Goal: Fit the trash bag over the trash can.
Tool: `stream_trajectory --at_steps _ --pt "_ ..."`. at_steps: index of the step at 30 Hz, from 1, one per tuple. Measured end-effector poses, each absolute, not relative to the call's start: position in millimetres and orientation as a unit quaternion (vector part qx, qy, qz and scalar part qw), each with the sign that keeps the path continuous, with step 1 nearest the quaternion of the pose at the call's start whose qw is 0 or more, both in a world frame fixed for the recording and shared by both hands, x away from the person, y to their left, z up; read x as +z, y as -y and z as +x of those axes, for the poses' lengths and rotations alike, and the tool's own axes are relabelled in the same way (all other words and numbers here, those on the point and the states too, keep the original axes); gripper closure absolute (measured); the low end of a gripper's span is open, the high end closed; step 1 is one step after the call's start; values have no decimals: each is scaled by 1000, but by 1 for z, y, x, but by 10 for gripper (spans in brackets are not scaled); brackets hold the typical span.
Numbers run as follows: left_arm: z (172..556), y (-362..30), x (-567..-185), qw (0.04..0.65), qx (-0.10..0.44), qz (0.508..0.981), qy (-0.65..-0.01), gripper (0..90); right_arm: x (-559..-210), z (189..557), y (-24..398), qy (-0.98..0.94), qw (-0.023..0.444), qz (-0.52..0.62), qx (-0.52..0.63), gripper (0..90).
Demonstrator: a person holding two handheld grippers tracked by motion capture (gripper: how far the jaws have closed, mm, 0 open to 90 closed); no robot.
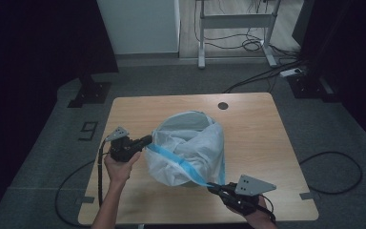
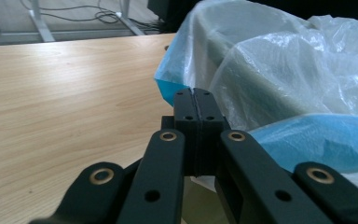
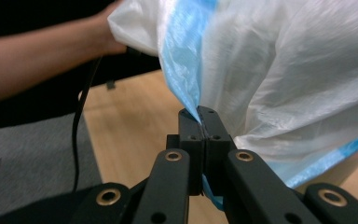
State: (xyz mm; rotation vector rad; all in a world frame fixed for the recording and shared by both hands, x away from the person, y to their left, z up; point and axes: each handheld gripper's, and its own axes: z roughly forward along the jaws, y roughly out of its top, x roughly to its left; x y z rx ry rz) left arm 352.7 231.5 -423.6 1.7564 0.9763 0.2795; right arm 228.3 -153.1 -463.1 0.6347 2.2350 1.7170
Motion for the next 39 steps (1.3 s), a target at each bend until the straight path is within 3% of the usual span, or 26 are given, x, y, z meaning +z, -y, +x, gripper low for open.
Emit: stream_trajectory --at_steps 14,17,21,26,34,39 --pt "345 -233 -433 523 104 743 -404 893 -510 246 151 -787 130 265 541 867" --pt "345 -233 -432 522 105 743 -404 892 -512 245 157 -781 133 270 547 828" --pt "344 -232 -433 520 106 745 -403 890 -497 236 170 -753 164 269 578 587" --pt "344 -230 -433 521 106 745 -403 889 -478 239 187 -719 200 295 597 430" --pt "346 -227 -434 522 103 746 -401 888 -459 269 178 -721 199 293 596 347" --pt "346 -227 -434 523 102 746 -400 888 -459 288 177 -727 173 278 603 401"
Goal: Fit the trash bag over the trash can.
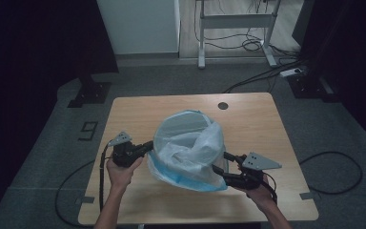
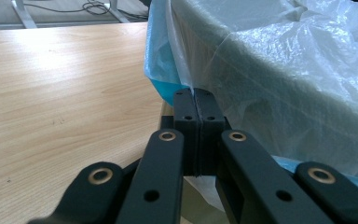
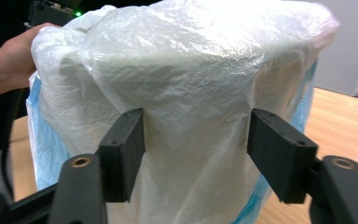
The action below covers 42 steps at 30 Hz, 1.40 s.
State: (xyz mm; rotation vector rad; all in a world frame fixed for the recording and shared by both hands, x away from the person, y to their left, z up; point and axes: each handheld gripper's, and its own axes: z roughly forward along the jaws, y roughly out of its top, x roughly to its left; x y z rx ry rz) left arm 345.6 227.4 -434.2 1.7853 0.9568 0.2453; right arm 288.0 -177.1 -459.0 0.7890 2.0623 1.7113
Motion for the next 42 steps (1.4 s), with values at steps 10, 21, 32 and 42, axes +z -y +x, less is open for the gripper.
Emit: stream_trajectory --at_steps 10,21,32,42 --pt "345 -226 -434 525 105 746 -397 888 -461 291 179 -729 183 263 604 886" --pt "359 -221 -444 488 98 746 -442 891 -494 301 175 -728 186 346 562 890" --pt "381 -210 -466 449 76 760 -464 891 -506 309 169 -738 180 364 539 889" --pt "379 -209 -467 435 51 778 -451 887 -515 317 171 -747 174 396 505 887"
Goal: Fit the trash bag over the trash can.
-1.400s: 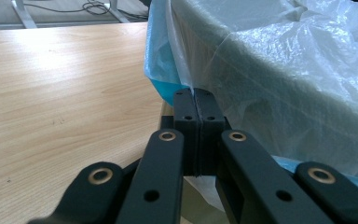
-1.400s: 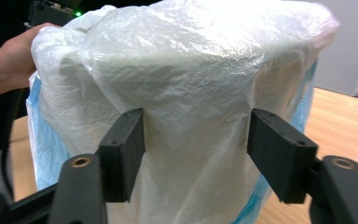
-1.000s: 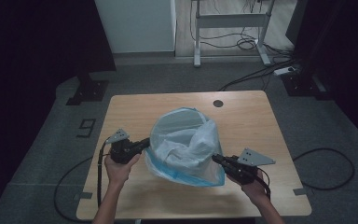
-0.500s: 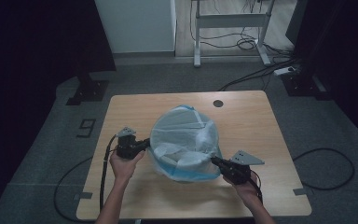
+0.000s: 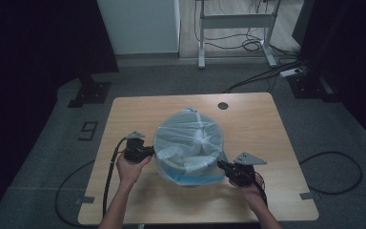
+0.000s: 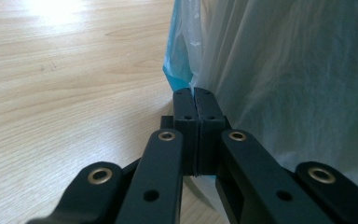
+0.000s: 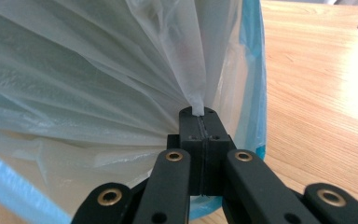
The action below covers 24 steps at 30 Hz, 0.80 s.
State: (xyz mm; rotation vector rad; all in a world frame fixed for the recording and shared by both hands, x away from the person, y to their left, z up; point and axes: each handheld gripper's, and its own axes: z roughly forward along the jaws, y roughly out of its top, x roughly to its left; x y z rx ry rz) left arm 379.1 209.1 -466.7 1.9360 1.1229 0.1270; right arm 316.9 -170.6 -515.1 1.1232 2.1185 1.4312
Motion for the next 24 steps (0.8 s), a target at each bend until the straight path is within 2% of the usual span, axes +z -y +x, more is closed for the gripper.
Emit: stream_trajectory --at_steps 4,10,12,14,18,24 --pt "378 -210 -466 430 50 779 -453 885 -516 326 171 -749 182 414 483 886" --pt "379 -208 -468 421 42 785 -452 872 -522 337 171 -749 166 442 464 858" --pt "377 -210 -467 423 55 784 -452 838 -522 335 171 -746 169 442 469 798" --pt "374 -214 -466 439 63 772 -457 768 -520 331 174 -735 175 440 485 734" --pt "367 -225 -461 461 81 755 -458 705 -512 322 184 -711 190 438 516 599" --pt "356 -239 -447 493 101 735 -455 661 -493 305 201 -686 213 432 545 523"
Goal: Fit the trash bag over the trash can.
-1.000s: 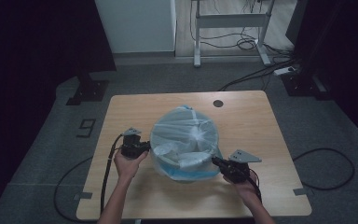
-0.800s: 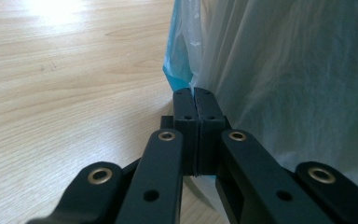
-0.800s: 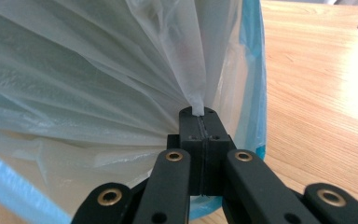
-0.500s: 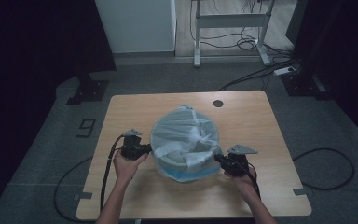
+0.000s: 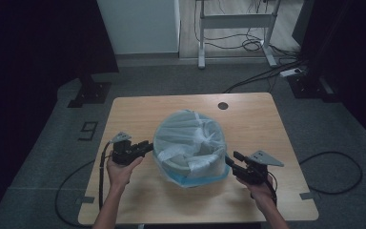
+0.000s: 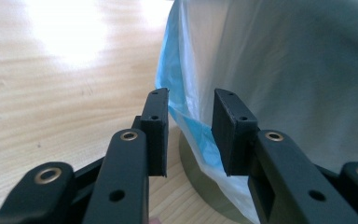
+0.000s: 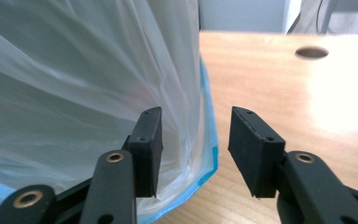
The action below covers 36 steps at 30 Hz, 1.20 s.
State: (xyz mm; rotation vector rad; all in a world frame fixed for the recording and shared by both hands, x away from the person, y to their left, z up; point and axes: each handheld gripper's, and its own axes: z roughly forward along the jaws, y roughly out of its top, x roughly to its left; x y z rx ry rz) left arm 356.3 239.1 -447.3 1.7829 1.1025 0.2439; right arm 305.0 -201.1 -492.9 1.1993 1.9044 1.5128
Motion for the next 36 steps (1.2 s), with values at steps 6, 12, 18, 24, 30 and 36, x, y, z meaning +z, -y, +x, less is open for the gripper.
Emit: stream_trajectory --at_steps 6,12,18,24,30,36 --pt "342 -244 -436 517 119 725 -439 643 -467 286 207 -670 222 404 582 483" --pt "325 -245 -422 541 141 735 -384 559 -461 273 209 -669 226 389 591 471" --pt "318 -245 -403 549 155 753 -328 456 -476 266 220 -671 208 388 597 453" --pt "321 -239 -387 563 144 765 -276 402 -496 258 230 -676 187 386 599 438" --pt "336 -227 -371 561 120 783 -238 377 -507 255 237 -679 177 388 597 432" --pt "359 -215 -356 555 84 799 -217 355 -512 255 239 -682 172 388 595 430"
